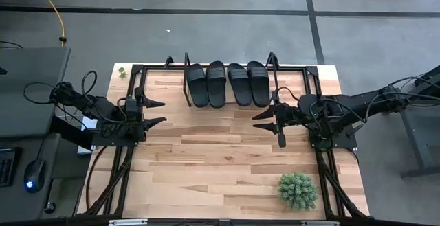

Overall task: Pick and place slides into the shelf
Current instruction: Return to Home Position

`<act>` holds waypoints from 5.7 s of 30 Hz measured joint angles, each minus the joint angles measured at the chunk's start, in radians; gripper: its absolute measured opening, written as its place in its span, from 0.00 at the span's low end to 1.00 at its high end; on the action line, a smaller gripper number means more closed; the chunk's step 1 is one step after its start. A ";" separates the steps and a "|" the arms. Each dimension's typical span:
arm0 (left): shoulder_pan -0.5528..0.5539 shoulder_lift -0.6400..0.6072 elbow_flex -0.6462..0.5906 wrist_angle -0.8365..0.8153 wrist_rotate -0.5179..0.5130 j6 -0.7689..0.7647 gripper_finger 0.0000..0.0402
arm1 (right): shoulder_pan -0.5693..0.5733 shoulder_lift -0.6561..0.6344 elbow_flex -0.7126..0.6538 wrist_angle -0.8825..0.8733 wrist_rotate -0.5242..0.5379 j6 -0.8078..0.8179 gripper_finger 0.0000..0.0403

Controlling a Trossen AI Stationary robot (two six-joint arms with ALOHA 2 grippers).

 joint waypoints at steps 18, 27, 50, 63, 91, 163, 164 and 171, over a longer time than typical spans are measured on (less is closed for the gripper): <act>0.001 0.005 0.000 0.005 -0.040 0.012 0.61 | -0.160 -0.155 -0.167 0.113 -0.176 0.022 0.25; 0.036 0.005 0.000 0.012 -0.062 0.020 0.61 | -0.199 -0.276 -0.266 0.188 -0.225 0.026 0.25; 0.386 0.012 -0.026 0.005 0.223 0.000 0.61 | -0.198 -0.283 -0.267 0.188 -0.304 0.001 0.25; 0.386 -0.133 -0.252 0.272 0.198 -0.022 0.61 | -0.202 -0.321 -0.374 0.367 -0.314 -0.007 0.25; 0.386 -0.379 -0.460 0.371 0.168 -0.029 0.61 | -0.230 -0.715 -0.768 0.691 -0.321 0.027 0.25; 0.386 -0.379 -0.552 0.456 0.101 -0.044 0.61 | -0.230 -0.767 -0.907 0.724 -0.357 0.019 0.25; 0.386 -0.379 -0.552 0.456 0.101 -0.043 0.61 | -0.230 -0.768 -0.924 0.748 -0.357 0.019 0.25; 0.386 -0.379 -0.552 0.455 0.100 -0.039 0.61 | -0.230 -0.765 -0.953 0.762 -0.358 0.018 0.25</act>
